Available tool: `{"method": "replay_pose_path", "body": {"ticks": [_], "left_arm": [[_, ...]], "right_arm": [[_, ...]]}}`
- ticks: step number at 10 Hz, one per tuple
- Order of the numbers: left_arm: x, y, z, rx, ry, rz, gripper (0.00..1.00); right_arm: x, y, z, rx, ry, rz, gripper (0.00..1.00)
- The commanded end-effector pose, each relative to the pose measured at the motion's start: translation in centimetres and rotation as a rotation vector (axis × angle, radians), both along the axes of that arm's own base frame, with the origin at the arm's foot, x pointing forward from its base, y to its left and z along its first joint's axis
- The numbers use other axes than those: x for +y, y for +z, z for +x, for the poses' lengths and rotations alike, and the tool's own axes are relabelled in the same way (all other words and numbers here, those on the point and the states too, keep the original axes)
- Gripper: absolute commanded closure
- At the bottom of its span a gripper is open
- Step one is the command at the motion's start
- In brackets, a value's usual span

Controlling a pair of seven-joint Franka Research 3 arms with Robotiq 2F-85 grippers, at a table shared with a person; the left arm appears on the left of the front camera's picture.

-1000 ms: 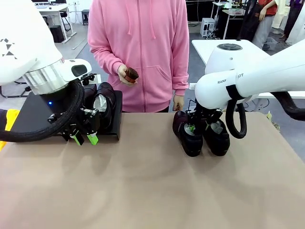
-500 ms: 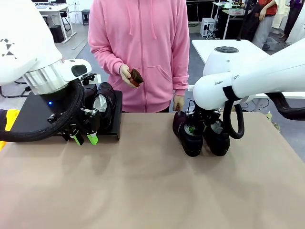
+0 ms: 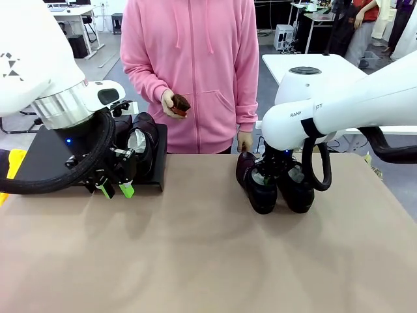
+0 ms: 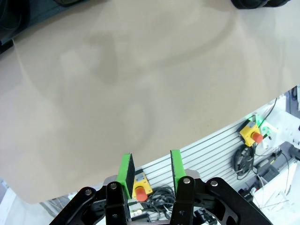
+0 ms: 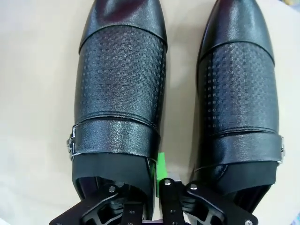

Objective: Organize the shoes by placing them on the stand.
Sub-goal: Pick up one Shoe and place it in the middle of the table.

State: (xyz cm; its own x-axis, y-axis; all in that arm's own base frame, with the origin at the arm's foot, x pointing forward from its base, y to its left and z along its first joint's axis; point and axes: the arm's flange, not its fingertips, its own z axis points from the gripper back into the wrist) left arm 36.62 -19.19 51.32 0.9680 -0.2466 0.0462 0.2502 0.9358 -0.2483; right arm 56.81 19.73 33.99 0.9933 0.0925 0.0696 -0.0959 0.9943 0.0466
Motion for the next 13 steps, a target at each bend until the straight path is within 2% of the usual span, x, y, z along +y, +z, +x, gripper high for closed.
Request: {"method": "replay_pose_path", "body": {"ticks": [1,3,5,7,8,10,11,13], "left_arm": [[0.0,0.1,-0.1,-0.005,0.014,-0.014,0.56],[0.0,0.1,-0.1,-0.005,0.014,-0.014,0.56],[0.0,0.1,-0.1,-0.005,0.014,-0.014,0.56],[0.0,0.1,-0.1,-0.005,0.014,-0.014,0.56],[0.0,0.1,-0.1,-0.005,0.014,-0.014,0.56],[0.0,0.1,-0.1,-0.005,0.014,-0.014,0.56],[0.0,0.1,-0.1,-0.005,0.014,-0.014,0.56],[0.0,0.1,-0.1,-0.005,0.014,-0.014,0.56]], "right_arm": [[0.5,0.0,0.6,-0.004,0.012,-0.032,1.0],[0.3,0.8,0.2,-0.009,0.003,-0.032,1.0],[0.9,3.6,-2.2,-0.022,-0.016,-0.009,1.0],[2.0,7.8,-7.0,-0.092,-0.04,0.023,1.0],[3.5,8.2,-10.5,-0.06,-0.017,0.071,1.0],[6.8,5.3,-15.4,0.026,-0.03,0.151,1.0],[8.0,4.3,-17.3,0.033,-0.022,0.212,1.0],[9.1,4.4,-20.1,0.007,-0.015,0.326,1.0]]}}
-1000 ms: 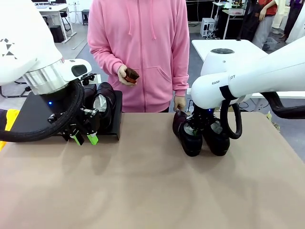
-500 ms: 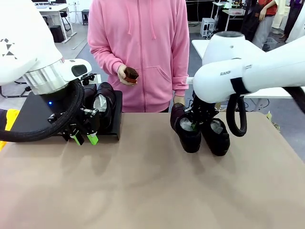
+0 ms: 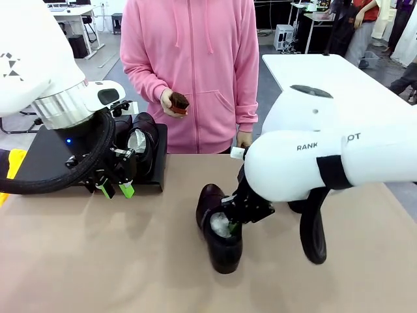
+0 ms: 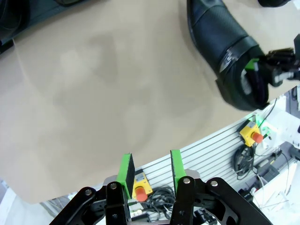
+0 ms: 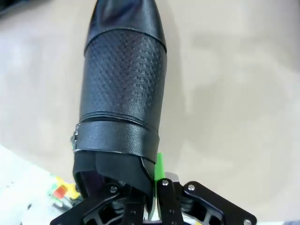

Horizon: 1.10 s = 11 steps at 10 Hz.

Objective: Organize the shoes by placing them on the stand.
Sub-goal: Pick up one Shoe and place it in the middle of the table.

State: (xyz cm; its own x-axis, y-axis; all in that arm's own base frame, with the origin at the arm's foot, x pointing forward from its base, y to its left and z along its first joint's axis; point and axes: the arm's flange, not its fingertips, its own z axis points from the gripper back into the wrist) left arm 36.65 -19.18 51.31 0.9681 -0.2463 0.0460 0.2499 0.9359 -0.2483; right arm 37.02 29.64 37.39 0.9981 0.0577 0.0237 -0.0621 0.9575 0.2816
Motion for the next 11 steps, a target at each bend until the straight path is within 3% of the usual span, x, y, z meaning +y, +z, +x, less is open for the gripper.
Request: {"method": "replay_pose_path", "body": {"ticks": [1,2,4,7,10,11], "left_arm": [[0.0,0.1,-0.1,-0.005,0.014,-0.014,0.56],[0.0,0.1,-0.1,-0.005,0.014,-0.014,0.56],[0.0,0.1,-0.1,-0.005,0.014,-0.014,0.56],[0.0,0.1,-0.1,-0.005,0.014,-0.014,0.56],[0.0,0.1,-0.1,-0.005,0.014,-0.014,0.56],[0.0,0.1,-0.1,-0.005,0.014,-0.014,0.56]], "right_arm": [[-0.3,0.9,-1.2,-0.075,-0.003,0.111,1.0],[0.3,-0.1,-1.1,-0.033,0.0,0.104,0.97],[1.5,-2.1,-0.9,0.022,0.024,0.081,0.76],[2.0,-2.6,-0.7,0.028,0.043,0.077,0.4],[1.3,-1.3,-1.4,-0.006,0.05,0.102,0.02],[0.9,-0.8,-1.5,-0.016,0.043,0.114,0.0]]}}
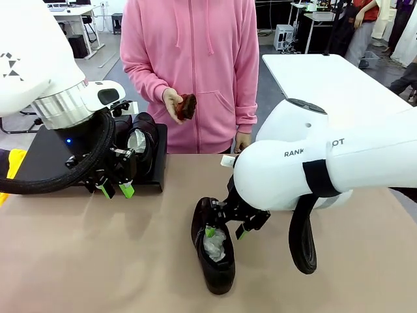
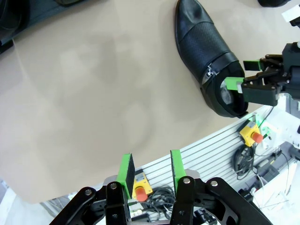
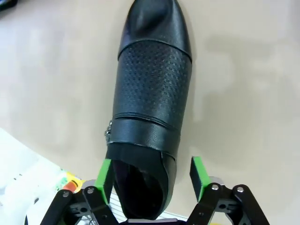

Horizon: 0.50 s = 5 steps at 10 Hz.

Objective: Organize the shoes by placing them on the stand.
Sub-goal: Pick up one Shoe and place it in the middle of the table.

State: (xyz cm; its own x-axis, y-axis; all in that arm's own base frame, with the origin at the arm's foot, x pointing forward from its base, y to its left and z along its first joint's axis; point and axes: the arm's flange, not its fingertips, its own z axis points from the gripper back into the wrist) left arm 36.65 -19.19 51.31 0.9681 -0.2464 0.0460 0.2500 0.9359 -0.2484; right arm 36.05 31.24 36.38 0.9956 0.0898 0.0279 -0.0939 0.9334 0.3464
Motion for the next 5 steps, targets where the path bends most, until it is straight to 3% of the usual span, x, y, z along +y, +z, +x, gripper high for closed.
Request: {"method": "replay_pose_path", "body": {"ticks": [1,2,3,5], "left_arm": [[0.0,0.1,-0.1,-0.005,0.014,-0.014,0.56],[0.0,0.1,-0.1,-0.005,0.014,-0.014,0.56],[0.0,0.1,-0.1,-0.005,0.014,-0.014,0.56],[0.0,0.1,-0.1,-0.005,0.014,-0.014,0.56]], "right_arm": [[-1.2,0.5,-0.5,-0.017,0.015,0.044,0.0],[-2.1,0.5,0.1,0.023,0.075,-0.094,0.0],[-0.2,0.6,0.0,-0.012,0.001,0.006,0.0],[-0.2,0.6,0.0,-0.012,0.001,0.006,0.0]]}}
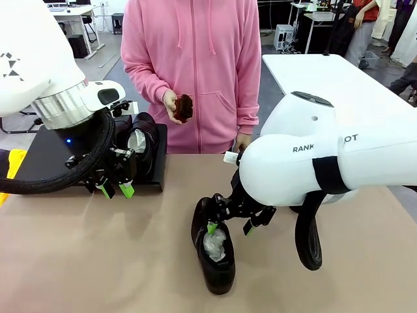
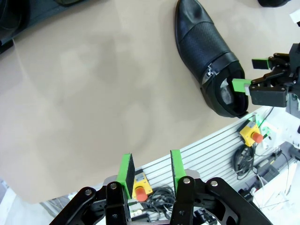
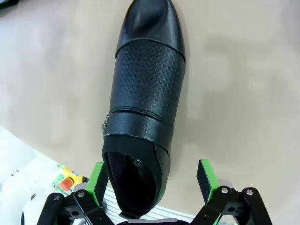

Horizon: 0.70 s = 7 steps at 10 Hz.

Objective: Organize the shoes by placing them on the stand.
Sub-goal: Pick up one Shoe and place it in the middle of the table, then place the Shoe from the middle of the table onto the Shoes Stand.

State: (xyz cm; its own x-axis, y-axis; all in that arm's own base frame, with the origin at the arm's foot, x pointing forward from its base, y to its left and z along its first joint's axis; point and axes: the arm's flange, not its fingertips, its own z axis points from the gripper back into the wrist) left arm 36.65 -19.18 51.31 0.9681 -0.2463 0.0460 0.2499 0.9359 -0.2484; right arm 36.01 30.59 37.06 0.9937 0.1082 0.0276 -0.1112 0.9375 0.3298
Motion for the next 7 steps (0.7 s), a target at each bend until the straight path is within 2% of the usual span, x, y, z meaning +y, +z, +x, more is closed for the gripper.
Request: {"method": "replay_pose_path", "body": {"ticks": [1,7], "left_arm": [[-0.01,0.06,-0.09,-0.005,0.014,-0.014,0.56],[-0.01,0.06,-0.09,-0.005,0.014,-0.014,0.56]], "right_arm": [[0.48,-0.07,-0.01,-0.011,-0.017,0.024,0.0],[0.48,-0.07,-0.01,-0.011,-0.017,0.024,0.0]]}}
